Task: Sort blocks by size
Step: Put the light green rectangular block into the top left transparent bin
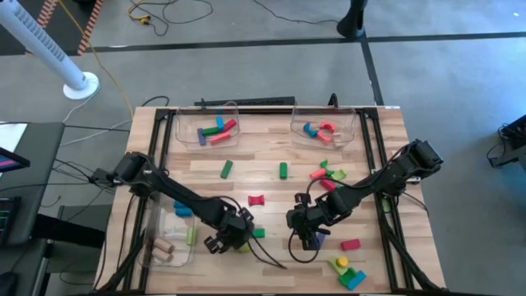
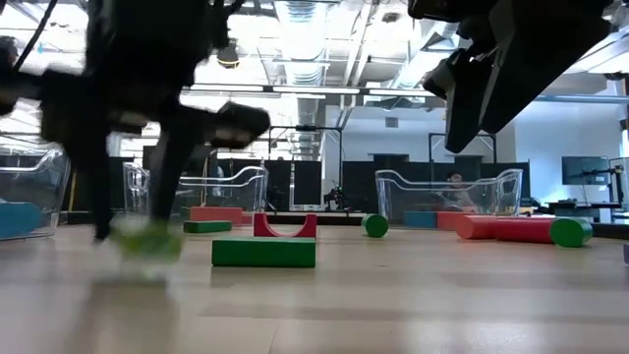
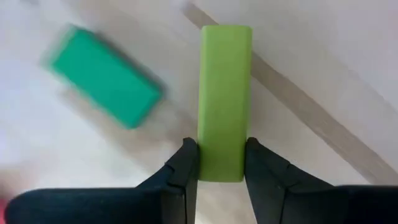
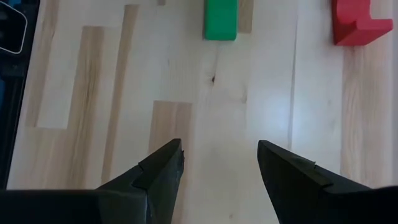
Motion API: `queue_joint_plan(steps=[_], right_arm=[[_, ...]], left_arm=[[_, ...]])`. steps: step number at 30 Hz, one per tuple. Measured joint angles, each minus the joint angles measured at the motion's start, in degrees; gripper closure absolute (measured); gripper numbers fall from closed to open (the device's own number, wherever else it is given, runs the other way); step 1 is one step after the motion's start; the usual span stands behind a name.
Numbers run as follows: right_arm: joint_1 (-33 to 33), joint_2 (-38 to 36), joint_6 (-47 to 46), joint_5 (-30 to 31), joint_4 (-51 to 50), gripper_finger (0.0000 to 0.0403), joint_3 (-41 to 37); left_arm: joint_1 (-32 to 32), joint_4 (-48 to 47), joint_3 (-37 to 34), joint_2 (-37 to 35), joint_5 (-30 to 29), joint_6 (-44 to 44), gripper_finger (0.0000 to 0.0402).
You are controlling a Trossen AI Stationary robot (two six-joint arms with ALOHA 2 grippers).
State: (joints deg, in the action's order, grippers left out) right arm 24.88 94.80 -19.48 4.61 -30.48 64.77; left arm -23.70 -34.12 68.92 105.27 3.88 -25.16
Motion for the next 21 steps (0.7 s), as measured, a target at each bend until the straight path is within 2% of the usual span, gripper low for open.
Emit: queue_joint_plan(steps=[6,10,13,16,21], right_arm=[[-0.28,0.0,2.09,2.88,0.6,0.0163,0.04],[-0.28,0.0,6.35,4.43,4.8,0.0163,0.04],[-0.28,0.0,11.38,6.16,9.85,0.0163,0.09],[-0.28,0.0,17.7,9.42,15.95,0.0163,0.09],[-0.28,0.0,30.63,15.38,27.51,0.0163,0.09]], left_arm=[[2.0,-2.65,0.01,-8.34,-0.37,1.32,0.0308],[3.45,-3.05,0.01,-15.43,1.23,1.89,0.0308],[5.23,-2.74,0.01,-20.59,4.71,2.79,0.0308],[7.53,-1.74,0.03,-24.23,11.3,3.96,0.0308],[11.11,1.26,-1.52,-25.72,21.12,6.09,0.0307]])
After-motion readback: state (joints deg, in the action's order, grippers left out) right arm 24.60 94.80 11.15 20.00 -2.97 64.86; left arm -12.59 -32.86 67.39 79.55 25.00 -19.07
